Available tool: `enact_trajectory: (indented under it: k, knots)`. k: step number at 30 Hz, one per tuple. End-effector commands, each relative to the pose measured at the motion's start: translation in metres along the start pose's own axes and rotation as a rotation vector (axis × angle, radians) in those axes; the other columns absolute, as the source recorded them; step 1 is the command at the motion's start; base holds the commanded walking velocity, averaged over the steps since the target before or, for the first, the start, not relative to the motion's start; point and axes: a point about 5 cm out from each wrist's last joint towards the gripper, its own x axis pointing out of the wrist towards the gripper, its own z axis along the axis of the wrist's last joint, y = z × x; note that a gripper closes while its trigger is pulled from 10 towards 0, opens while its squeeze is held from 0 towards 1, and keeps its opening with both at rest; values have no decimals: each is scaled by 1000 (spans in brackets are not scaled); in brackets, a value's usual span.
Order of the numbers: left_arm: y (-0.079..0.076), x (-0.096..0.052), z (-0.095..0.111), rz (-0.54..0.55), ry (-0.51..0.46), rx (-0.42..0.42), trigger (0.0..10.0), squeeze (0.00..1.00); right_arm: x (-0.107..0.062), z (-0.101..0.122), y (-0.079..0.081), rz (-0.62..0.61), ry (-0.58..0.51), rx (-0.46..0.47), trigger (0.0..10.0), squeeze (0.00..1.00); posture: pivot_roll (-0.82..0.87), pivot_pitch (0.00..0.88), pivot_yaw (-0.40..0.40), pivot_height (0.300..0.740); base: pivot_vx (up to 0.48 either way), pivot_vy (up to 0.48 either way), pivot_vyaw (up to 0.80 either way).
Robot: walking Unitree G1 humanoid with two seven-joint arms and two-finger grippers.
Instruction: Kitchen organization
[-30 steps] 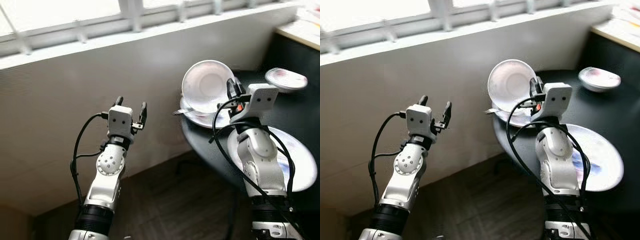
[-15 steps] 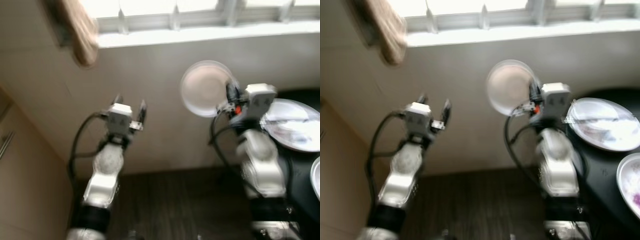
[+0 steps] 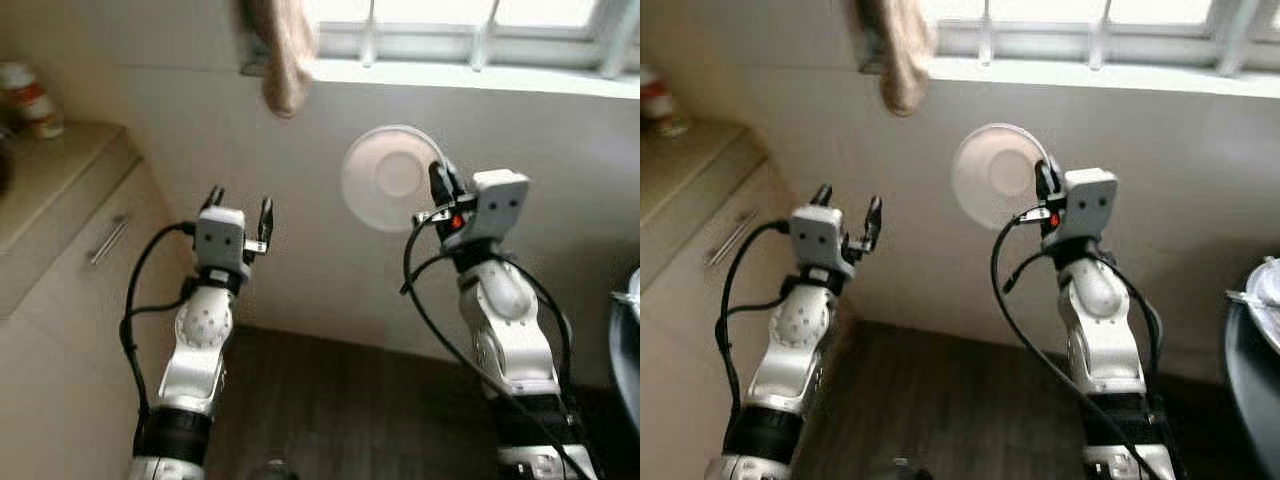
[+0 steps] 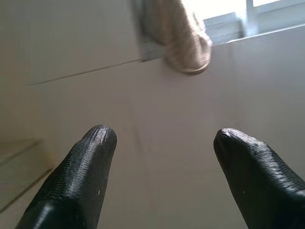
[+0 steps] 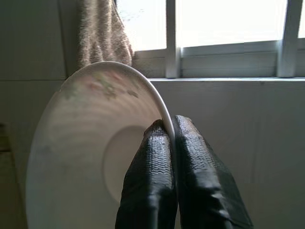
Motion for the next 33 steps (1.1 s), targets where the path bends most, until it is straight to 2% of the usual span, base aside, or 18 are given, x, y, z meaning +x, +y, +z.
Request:
enact_trajectory:
  k: [1,19,33]
  knots:
    - [-5,1,2,-10,-14,-6,10000,0,1,6,-1,2,-33,-25,0,0,-91,0,22,740,0,0,800]
    - [-5,2,4,-18,-29,-3,10000,0,2,8,1,7,-53,-48,0,0,-91,0,25,740,339,0,800]
    - [-7,3,6,-19,-42,-5,10000,0,3,10,3,16,-67,-58,0,0,-90,0,26,740,0,0,800]
